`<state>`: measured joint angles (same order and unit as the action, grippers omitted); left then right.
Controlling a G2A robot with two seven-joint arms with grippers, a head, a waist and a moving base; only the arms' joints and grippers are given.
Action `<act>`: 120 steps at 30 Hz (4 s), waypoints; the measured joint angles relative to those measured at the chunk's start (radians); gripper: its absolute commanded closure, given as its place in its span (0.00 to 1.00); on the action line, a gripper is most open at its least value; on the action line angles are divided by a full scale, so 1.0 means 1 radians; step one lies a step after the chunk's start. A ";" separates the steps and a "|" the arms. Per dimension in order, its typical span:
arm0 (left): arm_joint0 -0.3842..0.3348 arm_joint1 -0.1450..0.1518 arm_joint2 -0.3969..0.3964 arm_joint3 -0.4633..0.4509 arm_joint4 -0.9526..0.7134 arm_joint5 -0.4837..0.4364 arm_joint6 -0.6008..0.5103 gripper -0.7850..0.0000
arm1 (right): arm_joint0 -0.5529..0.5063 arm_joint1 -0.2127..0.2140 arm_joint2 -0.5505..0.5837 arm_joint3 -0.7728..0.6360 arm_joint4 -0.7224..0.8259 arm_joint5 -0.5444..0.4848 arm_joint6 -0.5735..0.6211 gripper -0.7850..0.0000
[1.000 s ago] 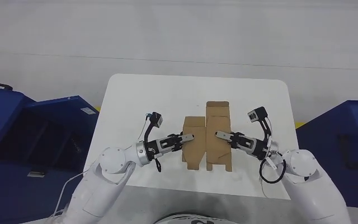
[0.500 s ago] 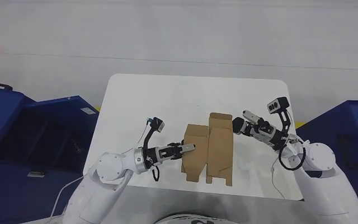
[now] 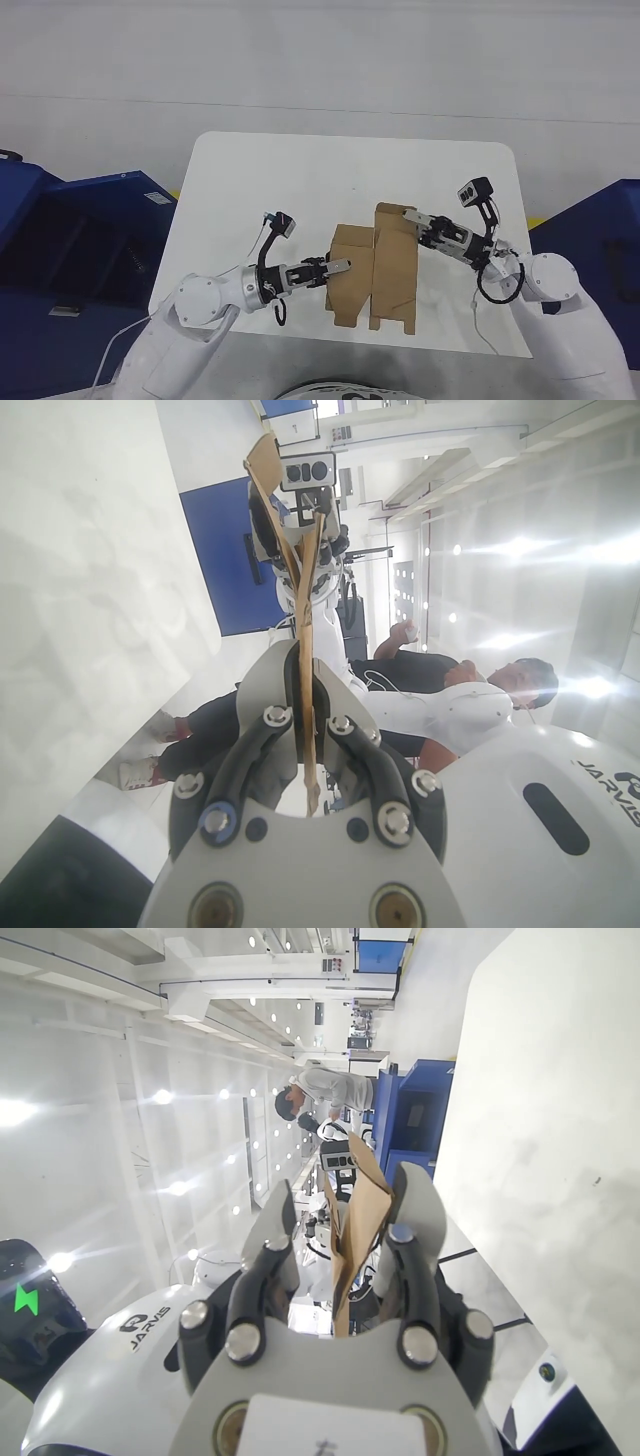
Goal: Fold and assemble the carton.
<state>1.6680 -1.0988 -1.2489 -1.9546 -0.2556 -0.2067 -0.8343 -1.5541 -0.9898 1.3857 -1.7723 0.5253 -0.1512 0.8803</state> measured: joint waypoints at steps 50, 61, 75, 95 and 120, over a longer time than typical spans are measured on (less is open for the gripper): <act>-0.216 -0.008 -0.109 0.245 -0.061 -0.212 0.189 0.00 | -0.088 0.001 0.305 -0.081 0.081 -0.219 -0.259 1.00; -0.216 -0.008 -0.109 0.245 -0.061 -0.212 0.189 0.00 | -0.088 0.001 0.304 -0.081 0.081 -0.219 -0.259 0.61; -0.172 -0.041 -0.056 0.147 0.698 -0.555 0.659 0.00 | -0.027 -0.033 0.042 -0.155 -0.220 -0.239 -0.404 1.00; -0.099 -0.059 0.058 0.175 1.236 -0.679 1.041 0.00 | 0.049 -0.075 -0.121 -0.090 -0.578 -0.293 -0.637 1.00; -0.145 -0.053 0.175 0.177 1.160 -0.751 0.861 0.00 | 0.019 -0.101 -0.226 -0.086 -0.503 -0.270 -0.577 1.00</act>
<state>1.5234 -1.1516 -1.0741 -1.7773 0.9044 -0.9580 0.0266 -1.5355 -1.0910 1.1599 -1.8585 0.0221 -0.4208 0.3029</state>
